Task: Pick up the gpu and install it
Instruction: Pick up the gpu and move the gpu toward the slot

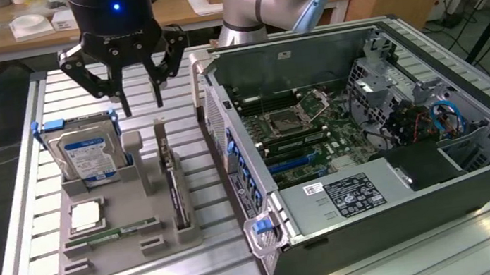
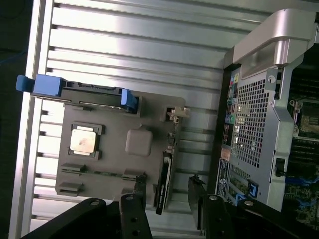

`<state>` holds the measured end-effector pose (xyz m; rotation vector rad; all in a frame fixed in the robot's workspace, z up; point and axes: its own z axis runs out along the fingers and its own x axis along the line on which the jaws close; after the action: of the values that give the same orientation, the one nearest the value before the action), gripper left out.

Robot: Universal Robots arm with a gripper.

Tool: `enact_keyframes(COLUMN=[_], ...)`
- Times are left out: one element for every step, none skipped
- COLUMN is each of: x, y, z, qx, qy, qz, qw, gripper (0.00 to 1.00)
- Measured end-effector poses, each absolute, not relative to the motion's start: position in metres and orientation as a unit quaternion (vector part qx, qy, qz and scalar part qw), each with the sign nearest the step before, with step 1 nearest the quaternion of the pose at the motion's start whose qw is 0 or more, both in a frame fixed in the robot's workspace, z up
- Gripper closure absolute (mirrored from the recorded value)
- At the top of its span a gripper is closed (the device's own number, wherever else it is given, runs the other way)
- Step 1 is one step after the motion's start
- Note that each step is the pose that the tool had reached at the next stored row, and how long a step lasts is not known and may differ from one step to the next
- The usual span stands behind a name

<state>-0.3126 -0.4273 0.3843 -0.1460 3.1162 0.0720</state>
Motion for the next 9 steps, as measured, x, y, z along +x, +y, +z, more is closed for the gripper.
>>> enact_keyframes(x=[-0.3125,-0.3125,-0.3125,-0.3125,-0.3124,-0.3124,-0.3124,-0.3124,-0.3124], y=[-0.4273,-0.4274,-0.4274,-0.4276,-0.4279,-0.4283,-0.4286,-0.4290,-0.4294], z=[0.3837,0.3832,0.3826,0.3820,0.3813,0.3806,0.3799,0.3793,0.3785], qx=[-0.045,-0.044,-0.042,-0.041,-0.039,-0.037,-0.035,-0.032,-0.030], qy=[0.999,0.999,0.999,0.999,0.999,0.999,0.999,0.999,0.999], qz=[0.023,0.023,0.023,0.023,0.023,0.023,0.023,0.023,0.023], qw=[0.011,0.011,0.011,0.011,0.011,0.011,0.011,0.011,0.011], gripper=[0.53,0.53,0.53,0.53,0.53,0.53,0.53,0.53,0.53])
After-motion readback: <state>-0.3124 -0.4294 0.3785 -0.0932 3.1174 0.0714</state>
